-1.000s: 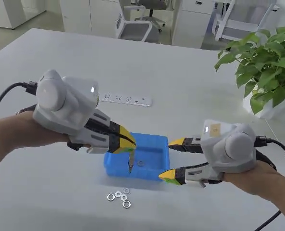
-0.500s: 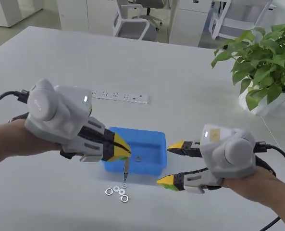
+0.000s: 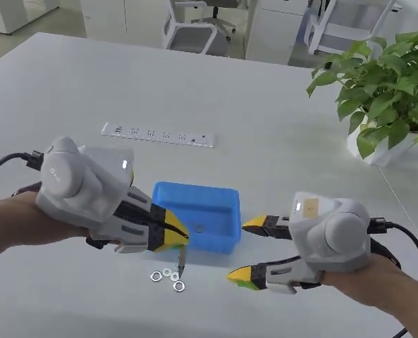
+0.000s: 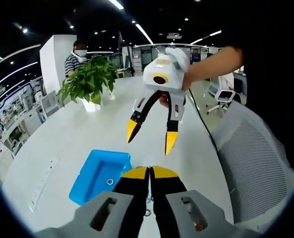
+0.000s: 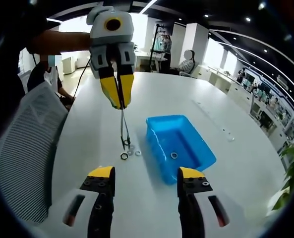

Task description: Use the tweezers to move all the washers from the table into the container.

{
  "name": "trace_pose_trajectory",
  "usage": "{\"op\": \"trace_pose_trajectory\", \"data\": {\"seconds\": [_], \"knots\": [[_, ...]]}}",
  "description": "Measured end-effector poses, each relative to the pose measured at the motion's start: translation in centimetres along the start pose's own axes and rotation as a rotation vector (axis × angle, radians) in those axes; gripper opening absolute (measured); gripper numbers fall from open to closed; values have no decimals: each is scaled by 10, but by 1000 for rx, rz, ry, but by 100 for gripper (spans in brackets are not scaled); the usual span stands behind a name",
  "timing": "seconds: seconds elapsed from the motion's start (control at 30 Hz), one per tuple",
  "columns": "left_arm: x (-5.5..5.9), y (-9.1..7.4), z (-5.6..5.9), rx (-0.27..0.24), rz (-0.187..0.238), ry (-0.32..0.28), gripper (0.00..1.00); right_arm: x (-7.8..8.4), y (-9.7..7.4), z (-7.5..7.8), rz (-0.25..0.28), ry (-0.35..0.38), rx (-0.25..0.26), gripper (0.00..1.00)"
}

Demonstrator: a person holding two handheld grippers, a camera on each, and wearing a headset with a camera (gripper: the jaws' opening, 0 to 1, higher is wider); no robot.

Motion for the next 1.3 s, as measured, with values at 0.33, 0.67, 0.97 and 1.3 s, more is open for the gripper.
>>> {"op": "trace_pose_trajectory", "data": {"seconds": [0.33, 0.67, 0.97, 1.3], "knots": [[10, 6, 3, 9, -13, -7, 5, 9, 1, -9, -7, 42, -13, 53], [14, 12, 5, 19, -18, -9, 5, 17, 1, -12, -24, 75, -22, 58], [16, 16, 6, 23, -11, -21, 5, 22, 2, -16, -36, 100, -33, 61], [15, 16, 5, 26, -12, -29, 5, 24, 7, -18, -42, 101, -42, 61]]}}
Point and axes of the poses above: the centre of the closed fingertips' face, and the gripper's own axes: y roughly forward along the fingers, z roughly to its right, x roughly out of its underside, the point moved 4 cm from there along -y, roughly backward along the fingers, and after that the axes turned 6 degrees about -y, right-handed, at the moved point
